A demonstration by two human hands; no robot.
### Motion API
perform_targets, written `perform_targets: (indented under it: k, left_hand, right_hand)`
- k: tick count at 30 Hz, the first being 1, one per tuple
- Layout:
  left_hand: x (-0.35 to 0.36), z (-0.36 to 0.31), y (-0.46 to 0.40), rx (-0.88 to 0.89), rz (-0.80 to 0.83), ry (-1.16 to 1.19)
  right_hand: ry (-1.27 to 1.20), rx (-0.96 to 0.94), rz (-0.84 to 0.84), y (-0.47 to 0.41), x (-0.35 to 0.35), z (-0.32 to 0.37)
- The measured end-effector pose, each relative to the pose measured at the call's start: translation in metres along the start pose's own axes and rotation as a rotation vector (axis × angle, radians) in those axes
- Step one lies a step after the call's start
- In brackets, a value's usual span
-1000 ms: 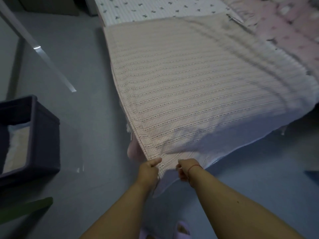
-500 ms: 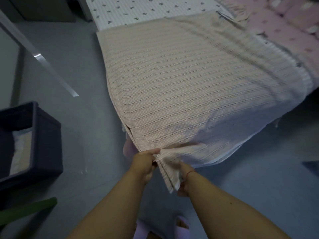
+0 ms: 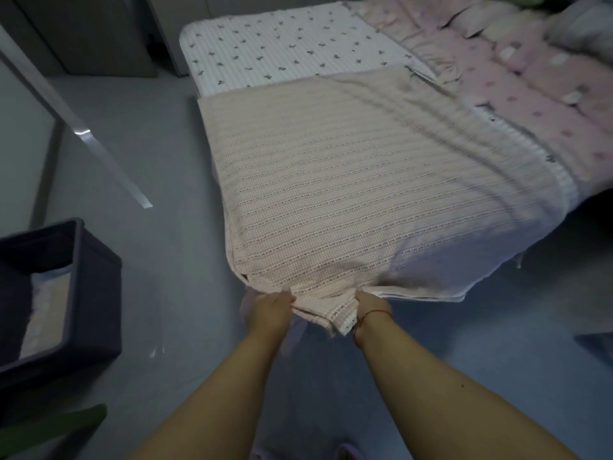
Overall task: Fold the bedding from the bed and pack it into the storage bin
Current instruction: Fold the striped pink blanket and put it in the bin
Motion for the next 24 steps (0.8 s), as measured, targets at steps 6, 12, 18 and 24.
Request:
perform_targets:
  k: [6,12,18,24]
  left_hand:
    - [-0.01,-0.063,0.017,0.415,0.416,0.076]
    - [-0.02,-0.093,0.001,0.706,0.365,-0.335]
    - [-0.043,-0.131,-0.021,0.801,0.197,-0.221]
    - [-0.073,-0.147,-0.049,0.741,0.236,0.093]
  right_hand:
    - [0.168,-0.015,0.166,0.057,0.038,0.05]
    - [0.341,-0.003,0.157,0.072,0.063,0.085]
    - [0.209,0.033,0.125,0.084,0.097,0.095]
    - [0.024,-0.042,-0.009,0.059,0.103,0.125]
Point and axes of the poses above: each hand's wrist, its own y-axis away from the middle knuckle, its own x-axis out of the palm, z = x × y, the point moved 4 cm from there along -y, towards the middle knuckle
